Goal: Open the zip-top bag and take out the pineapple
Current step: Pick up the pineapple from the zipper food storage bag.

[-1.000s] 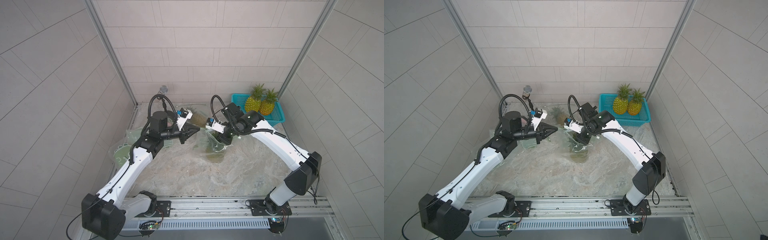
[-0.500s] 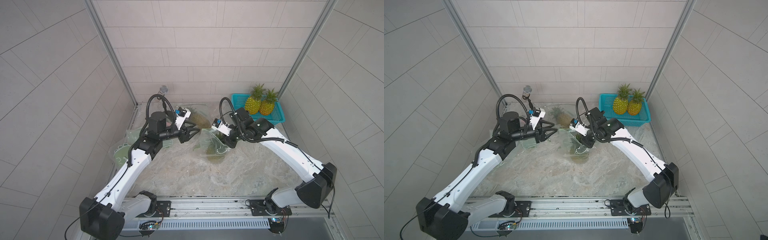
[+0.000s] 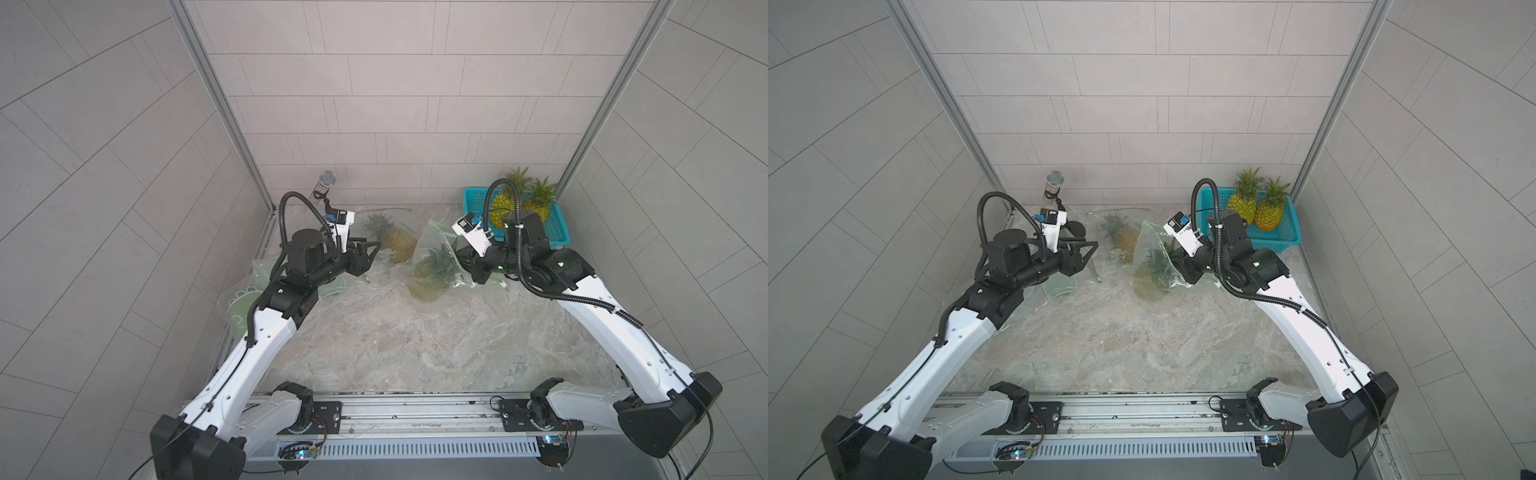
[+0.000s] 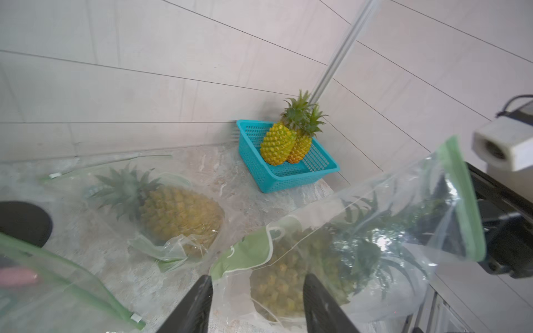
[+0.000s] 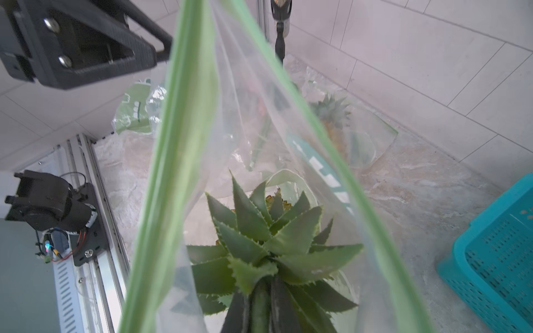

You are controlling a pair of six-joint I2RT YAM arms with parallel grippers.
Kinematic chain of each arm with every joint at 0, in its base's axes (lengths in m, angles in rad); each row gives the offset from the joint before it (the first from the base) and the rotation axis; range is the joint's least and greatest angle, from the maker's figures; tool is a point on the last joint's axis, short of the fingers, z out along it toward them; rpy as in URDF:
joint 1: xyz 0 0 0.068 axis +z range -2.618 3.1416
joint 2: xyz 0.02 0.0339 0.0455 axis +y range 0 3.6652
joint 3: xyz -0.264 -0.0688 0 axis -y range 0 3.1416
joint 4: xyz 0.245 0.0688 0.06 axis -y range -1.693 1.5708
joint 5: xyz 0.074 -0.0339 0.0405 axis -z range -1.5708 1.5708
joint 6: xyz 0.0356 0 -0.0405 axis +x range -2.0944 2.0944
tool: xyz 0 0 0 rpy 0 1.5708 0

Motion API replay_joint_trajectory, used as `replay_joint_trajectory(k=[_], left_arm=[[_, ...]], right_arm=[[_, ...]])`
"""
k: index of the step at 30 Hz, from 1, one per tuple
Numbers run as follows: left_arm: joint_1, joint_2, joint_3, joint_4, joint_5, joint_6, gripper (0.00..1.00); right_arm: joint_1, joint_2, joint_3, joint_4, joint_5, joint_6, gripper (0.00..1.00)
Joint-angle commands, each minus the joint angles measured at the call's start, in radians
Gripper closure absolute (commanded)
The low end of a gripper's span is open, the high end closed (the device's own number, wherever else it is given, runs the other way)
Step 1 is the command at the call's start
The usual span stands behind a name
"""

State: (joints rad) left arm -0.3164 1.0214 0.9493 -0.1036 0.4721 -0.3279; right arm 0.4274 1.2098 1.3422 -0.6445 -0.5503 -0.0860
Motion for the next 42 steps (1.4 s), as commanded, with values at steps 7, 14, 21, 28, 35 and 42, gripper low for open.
replay_joint_trajectory(k=[7, 14, 21, 28, 35, 42], left_arm=[[0.003, -0.031, -0.142, 0.067, -0.148, -0.309, 0.43], [0.001, 0.036, -0.183, 0.133, -0.087, -0.436, 0.43], [-0.01, 0.096, -0.209, 0.229, -0.044, -0.53, 0.42], [-0.042, 0.151, -0.219, 0.311, -0.016, -0.567, 0.42], [-0.081, 0.201, -0.24, 0.412, -0.009, -0.627, 0.42], [-0.096, 0.206, -0.24, 0.411, -0.011, -0.606, 0.4]], right_arm=[[-0.009, -0.093, -0.01, 0.277, -0.109, 0.151, 1.0], [-0.01, -0.095, 0.002, 0.345, -0.15, 0.207, 1.0], [-0.01, -0.083, 0.018, 0.373, -0.166, 0.228, 1.0], [-0.011, -0.066, 0.029, 0.39, -0.178, 0.238, 1.0], [-0.01, -0.053, 0.035, 0.402, -0.18, 0.24, 1.0], [-0.01, -0.043, 0.038, 0.399, -0.172, 0.234, 1.0]])
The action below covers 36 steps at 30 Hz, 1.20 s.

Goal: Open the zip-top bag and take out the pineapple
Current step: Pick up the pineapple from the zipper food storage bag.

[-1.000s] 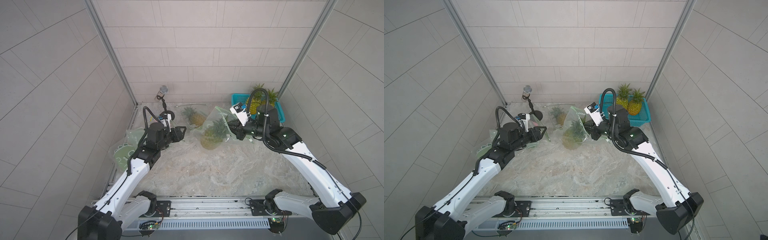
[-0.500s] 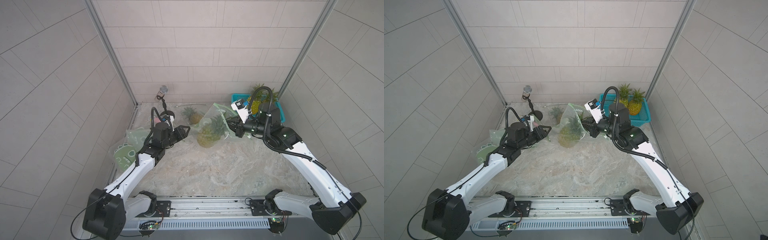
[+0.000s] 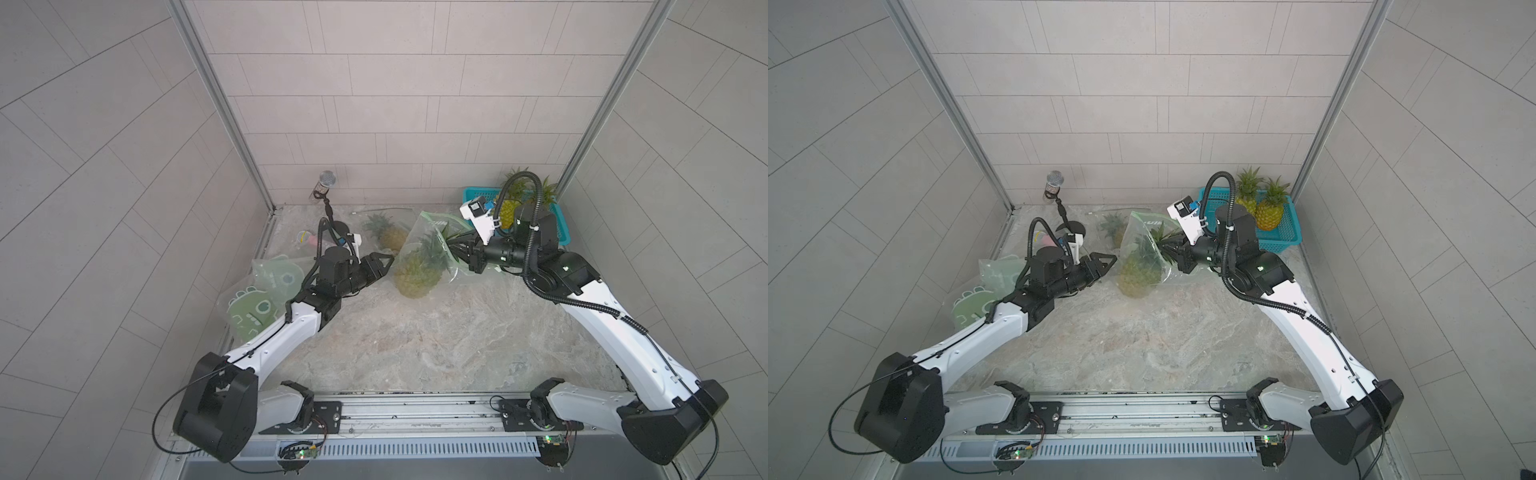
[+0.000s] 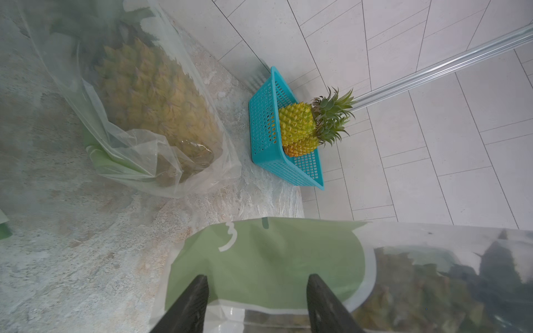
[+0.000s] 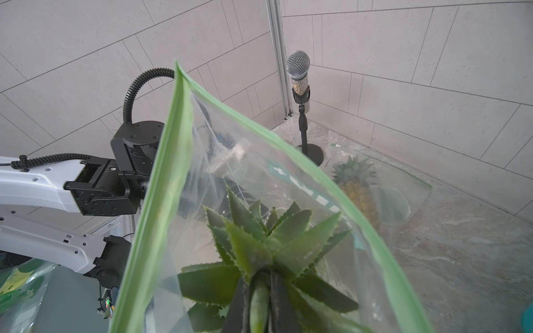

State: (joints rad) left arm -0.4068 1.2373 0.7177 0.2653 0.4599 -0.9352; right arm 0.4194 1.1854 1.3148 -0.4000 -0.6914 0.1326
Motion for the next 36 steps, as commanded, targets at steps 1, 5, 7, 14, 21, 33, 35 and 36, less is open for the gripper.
replay_joint_trajectory(k=[1, 5, 7, 14, 21, 33, 35, 36], left_arm=[[-0.007, -0.018, -0.008, 0.025, -0.008, 0.021, 0.4], [-0.006, -0.049, -0.01, -0.037, -0.022, 0.083, 0.38], [-0.005, -0.069, -0.016, -0.082, -0.051, 0.107, 0.35], [-0.004, -0.135, -0.07, -0.119, -0.201, 0.105, 0.25], [-0.005, -0.101, -0.076, -0.008, -0.179, 0.017, 0.24], [-0.007, -0.11, -0.081, 0.092, -0.193, -0.18, 0.23], [-0.006, -0.118, -0.092, 0.124, -0.197, -0.215, 0.23], [-0.007, -0.12, -0.094, 0.127, -0.201, -0.229, 0.23]], right_arm=[[-0.002, -0.018, 0.066, 0.153, -0.029, 0.013, 1.0], [-0.002, -0.02, 0.069, 0.134, -0.005, -0.007, 1.0], [-0.003, -0.02, 0.074, 0.123, 0.003, -0.015, 1.0], [-0.002, -0.021, 0.089, 0.128, -0.019, -0.004, 1.0], [-0.002, -0.015, 0.09, 0.197, -0.054, 0.053, 1.0], [-0.002, -0.024, 0.095, 0.293, -0.071, 0.116, 1.0], [-0.001, -0.024, 0.095, 0.304, -0.073, 0.12, 1.0], [-0.002, -0.024, 0.095, 0.307, -0.076, 0.122, 1.0]])
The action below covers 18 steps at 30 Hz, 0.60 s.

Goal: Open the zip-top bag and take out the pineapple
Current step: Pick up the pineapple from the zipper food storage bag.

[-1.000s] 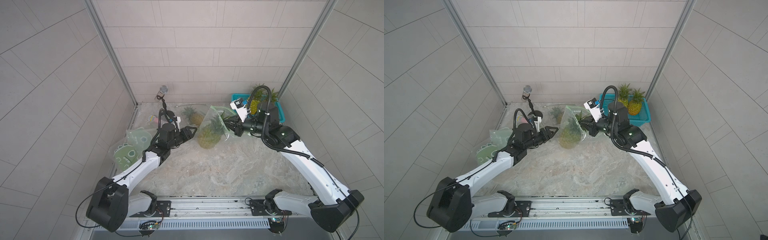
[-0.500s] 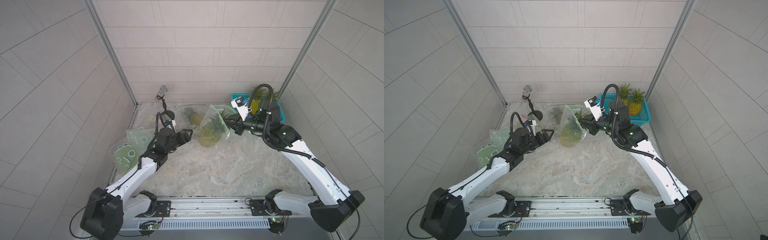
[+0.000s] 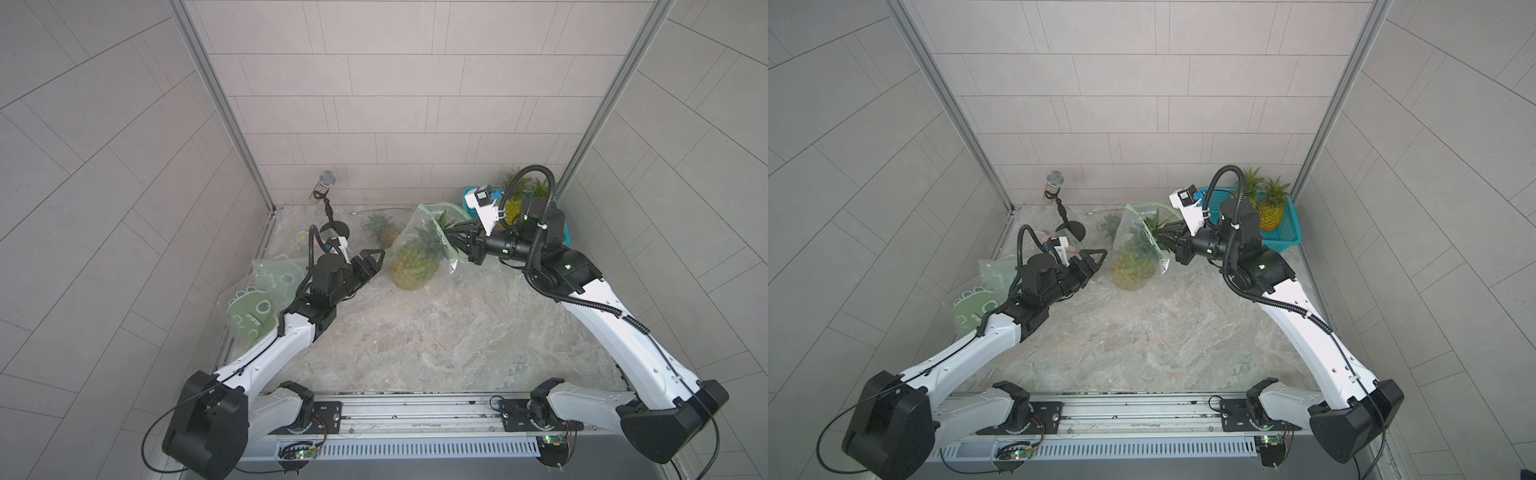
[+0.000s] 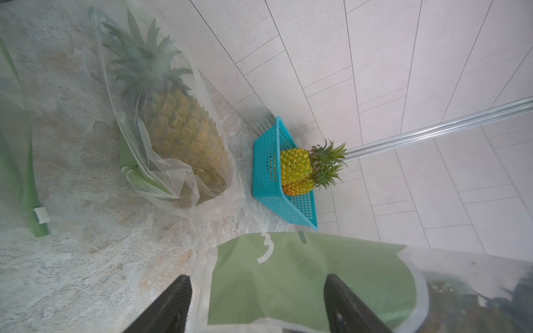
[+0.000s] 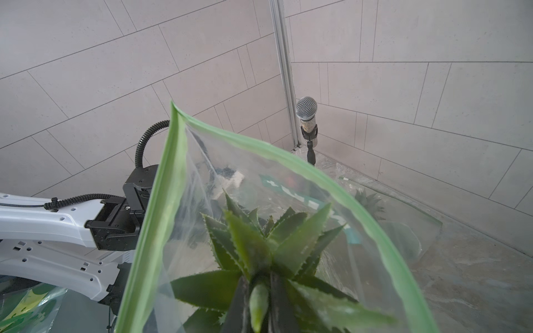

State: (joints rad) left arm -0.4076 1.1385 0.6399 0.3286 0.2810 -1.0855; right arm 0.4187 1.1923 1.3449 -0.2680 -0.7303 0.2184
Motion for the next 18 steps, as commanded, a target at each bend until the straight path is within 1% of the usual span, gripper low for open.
replay_joint_trajectory(k=[1, 6, 7, 10, 11, 13, 14, 17, 18], left_arm=[[-0.005, -0.026, -0.016, 0.064, -0.027, -0.091, 0.23], [-0.006, -0.025, -0.018, 0.104, -0.026, -0.136, 0.24], [-0.006, -0.021, -0.019, 0.116, -0.023, -0.142, 0.26], [-0.005, -0.007, -0.023, 0.164, -0.007, -0.163, 0.37], [-0.006, -0.001, -0.02, 0.174, 0.003, -0.165, 0.46], [-0.005, 0.011, -0.018, 0.2, 0.021, -0.166, 0.58], [-0.005, 0.016, -0.019, 0.206, 0.028, -0.165, 0.7], [-0.005, 0.017, -0.023, 0.194, 0.031, -0.139, 0.98], [-0.003, 0.014, -0.025, 0.178, 0.028, -0.125, 1.0]], right_arm=[[-0.002, -0.031, 0.063, 0.18, -0.037, 0.038, 1.0], [-0.002, -0.028, 0.062, 0.195, -0.048, 0.048, 1.0], [-0.001, -0.027, 0.062, 0.195, -0.05, 0.051, 1.0], [-0.001, -0.025, 0.056, 0.195, -0.059, 0.052, 1.0], [-0.001, -0.026, 0.054, 0.196, -0.058, 0.051, 1.0], [-0.001, -0.029, 0.049, 0.193, -0.053, 0.049, 1.0], [-0.001, -0.031, 0.047, 0.192, -0.049, 0.047, 1.0], [-0.001, -0.039, 0.043, 0.181, -0.039, 0.037, 1.0], [-0.002, -0.043, 0.042, 0.174, -0.033, 0.032, 1.0]])
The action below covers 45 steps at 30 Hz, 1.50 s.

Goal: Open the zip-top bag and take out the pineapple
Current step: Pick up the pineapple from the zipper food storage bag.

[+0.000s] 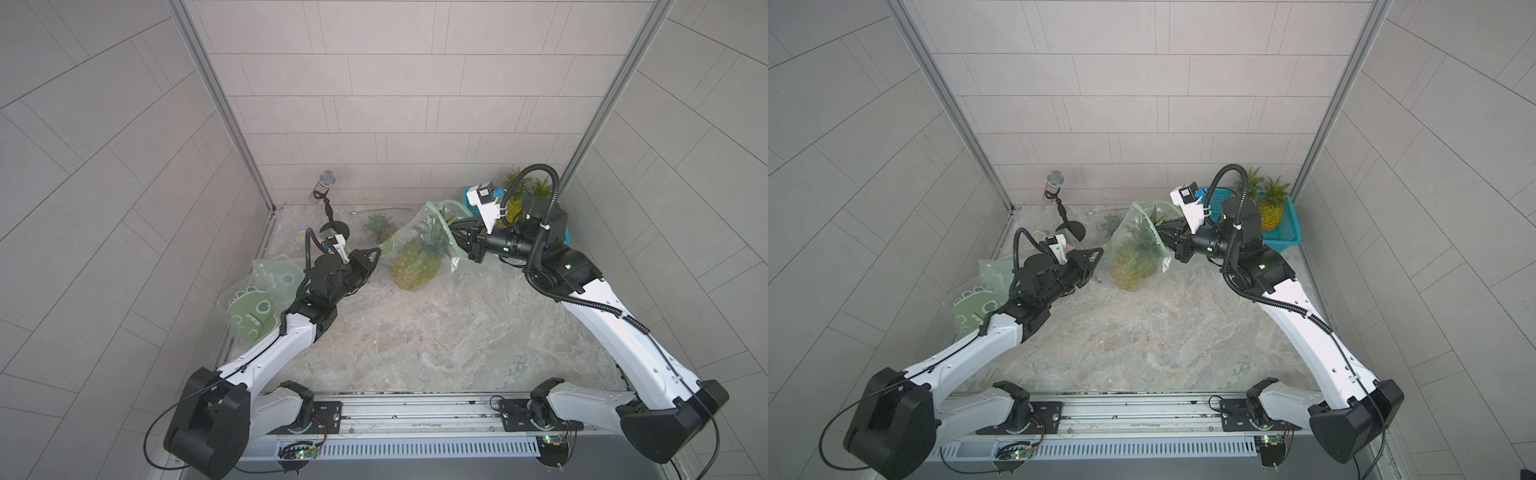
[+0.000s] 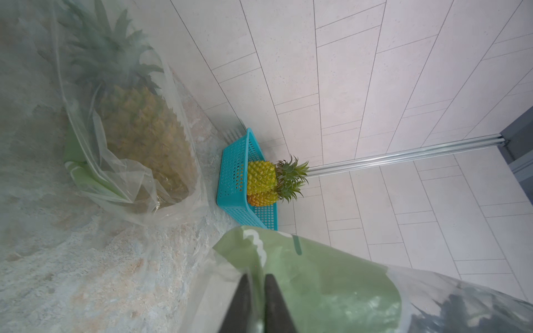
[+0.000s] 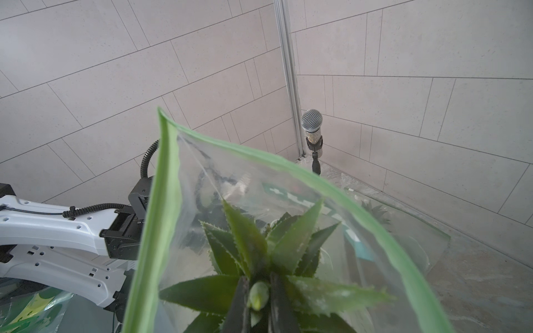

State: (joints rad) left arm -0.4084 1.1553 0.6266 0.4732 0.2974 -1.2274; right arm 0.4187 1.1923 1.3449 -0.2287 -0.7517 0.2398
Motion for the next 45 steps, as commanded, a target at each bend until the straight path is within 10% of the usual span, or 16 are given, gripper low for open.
replay_joint_trajectory(k=[1, 21, 45], left_arm=[[-0.003, -0.006, -0.016, 0.015, 0.008, 0.033, 1.0], [0.015, -0.183, -0.061, -0.349, -0.097, 0.465, 1.0], [0.026, -0.19, -0.076, -0.461, -0.065, 0.614, 1.0]], right_arm=[[-0.002, -0.048, 0.039, 0.129, -0.004, 0.003, 1.0], [-0.003, -0.147, -0.007, 0.174, 0.064, -0.02, 1.0], [-0.004, -0.227, -0.041, 0.249, 0.081, 0.001, 1.0]])
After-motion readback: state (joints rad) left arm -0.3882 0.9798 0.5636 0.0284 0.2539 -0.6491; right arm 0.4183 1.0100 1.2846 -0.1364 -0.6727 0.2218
